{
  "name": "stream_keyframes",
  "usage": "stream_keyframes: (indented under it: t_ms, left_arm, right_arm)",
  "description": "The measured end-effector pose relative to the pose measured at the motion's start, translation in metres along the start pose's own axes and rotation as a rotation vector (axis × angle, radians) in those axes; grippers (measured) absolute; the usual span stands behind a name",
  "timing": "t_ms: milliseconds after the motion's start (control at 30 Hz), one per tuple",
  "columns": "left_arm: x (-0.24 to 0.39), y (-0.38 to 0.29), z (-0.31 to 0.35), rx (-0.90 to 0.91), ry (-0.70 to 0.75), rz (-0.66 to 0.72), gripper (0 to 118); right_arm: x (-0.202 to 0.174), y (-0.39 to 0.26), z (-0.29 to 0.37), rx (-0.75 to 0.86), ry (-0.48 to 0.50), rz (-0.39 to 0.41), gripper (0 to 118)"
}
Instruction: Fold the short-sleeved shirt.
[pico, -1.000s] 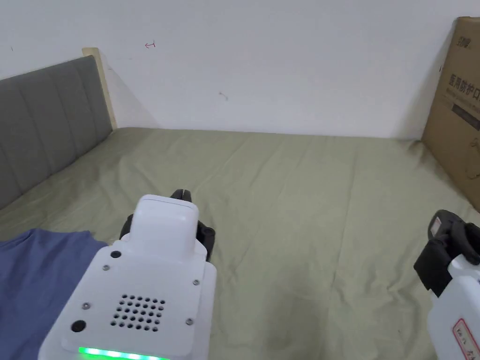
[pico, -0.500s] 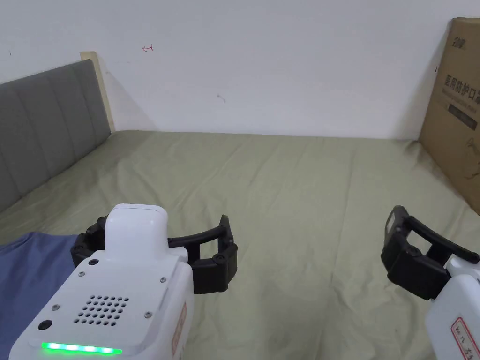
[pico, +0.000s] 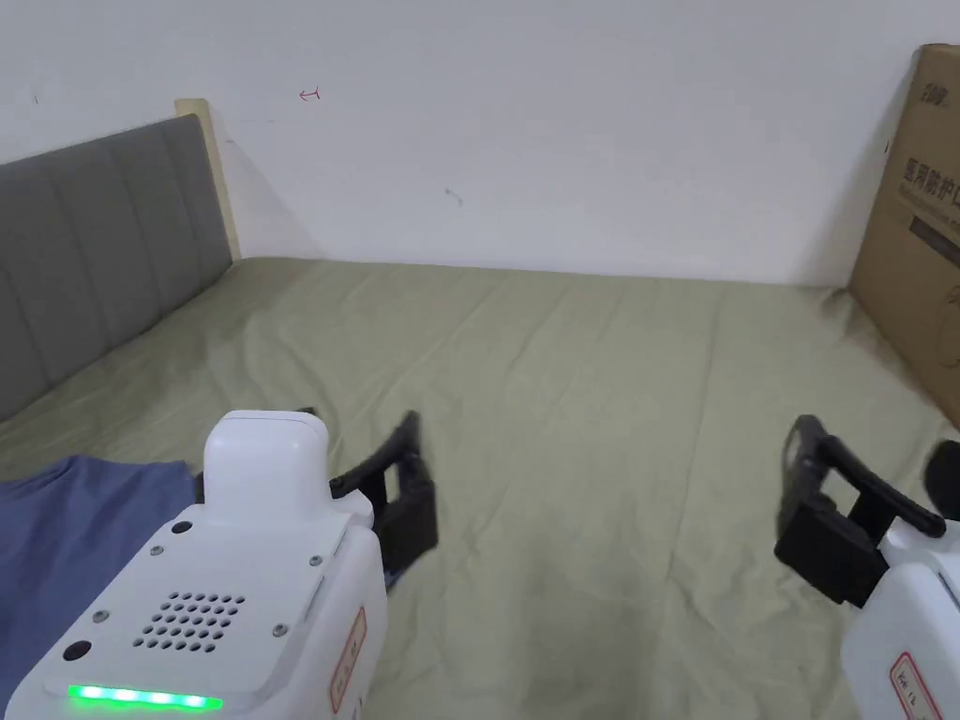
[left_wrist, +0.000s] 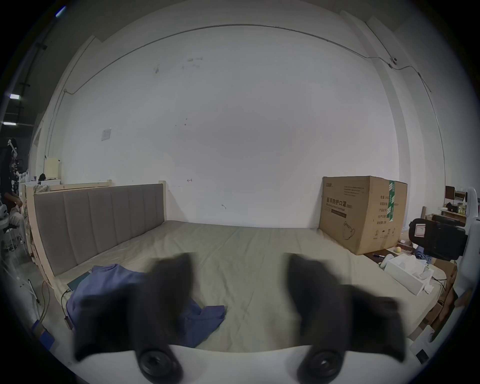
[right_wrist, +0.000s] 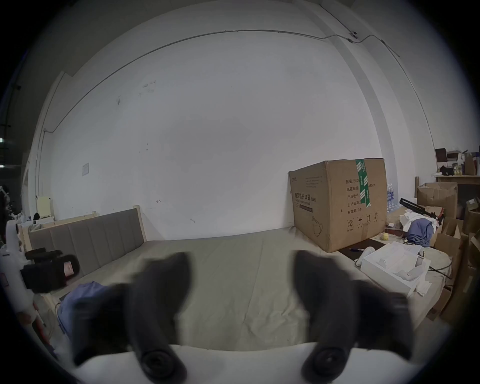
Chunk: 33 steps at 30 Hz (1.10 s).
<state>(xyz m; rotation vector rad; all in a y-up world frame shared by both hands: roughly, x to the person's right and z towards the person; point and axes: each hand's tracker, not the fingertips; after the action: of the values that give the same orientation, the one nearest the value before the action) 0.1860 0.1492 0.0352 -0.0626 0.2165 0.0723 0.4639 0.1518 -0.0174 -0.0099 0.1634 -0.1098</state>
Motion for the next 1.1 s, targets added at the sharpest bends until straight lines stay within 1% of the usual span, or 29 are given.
stream_keyframes:
  t_ms: [33,67,100,133,167,233,333,367,433,567,700,800,867,900,1000,1100]
  left_arm:
    - [0.000,0.001,-0.001,-0.009,0.014,-0.012,2]
    - [-0.001,0.000,-0.002,-0.001,0.042,-0.027,0]
    - [-0.003,0.000,0.001,0.021,0.062,-0.030,0]
    - [-0.005,0.000,0.002,0.009,0.036,-0.024,0]
    - [-0.008,0.001,0.003,0.008,0.031,-0.016,0]
    - [-0.015,0.003,0.002,-0.006,0.018,0.011,0]
    - [-0.026,0.003,0.001,-0.012,0.039,0.010,0]
    - [-0.030,0.003,0.001,-0.014,0.058,0.009,0]
    - [-0.037,0.003,0.004,-0.024,0.081,0.011,0]
    - [-0.068,0.011,0.021,-0.009,0.208,0.010,0]
    - [-0.106,0.017,0.048,-0.007,0.370,0.023,0]
    - [-0.130,0.016,0.064,-0.023,0.458,0.047,0]
    - [-0.142,0.013,0.069,-0.040,0.497,0.047,0]
    - [-0.147,0.011,0.068,-0.047,0.508,0.052,0]
    - [-0.159,0.002,0.059,-0.089,0.514,0.076,0]
    - [-0.167,-0.012,0.037,-0.158,0.492,0.078,0]
  right_arm:
    - [-0.002,-0.001,-0.001,-0.008,-0.018,0.015,24]
    - [-0.003,-0.002,-0.002,-0.011,-0.023,0.026,13]
    - [-0.004,-0.004,-0.002,-0.007,-0.027,0.029,11]
    - [-0.004,-0.005,-0.002,-0.007,-0.023,0.031,2]
    - [-0.004,-0.004,-0.003,-0.015,-0.013,0.038,0]
    - [-0.008,-0.005,-0.006,-0.014,-0.018,0.037,0]
    - [-0.017,-0.006,-0.011,-0.030,0.014,0.037,0]
    - [-0.020,-0.006,-0.013,-0.036,0.028,0.034,0]
    - [-0.031,-0.004,-0.020,-0.044,0.085,0.043,0]
    - [-0.074,0.000,-0.032,-0.042,0.238,0.075,0]
    - [-0.123,-0.005,-0.038,-0.084,0.453,0.041,0]
    - [-0.158,-0.013,-0.035,-0.093,0.546,0.107,0]
    - [-0.171,-0.018,-0.034,-0.112,0.593,0.117,0]
    - [-0.176,-0.021,-0.033,-0.121,0.612,0.108,0]
    - [-0.182,-0.027,-0.036,-0.150,0.626,0.104,0]
    - [-0.184,-0.034,-0.042,-0.173,0.620,0.119,0]
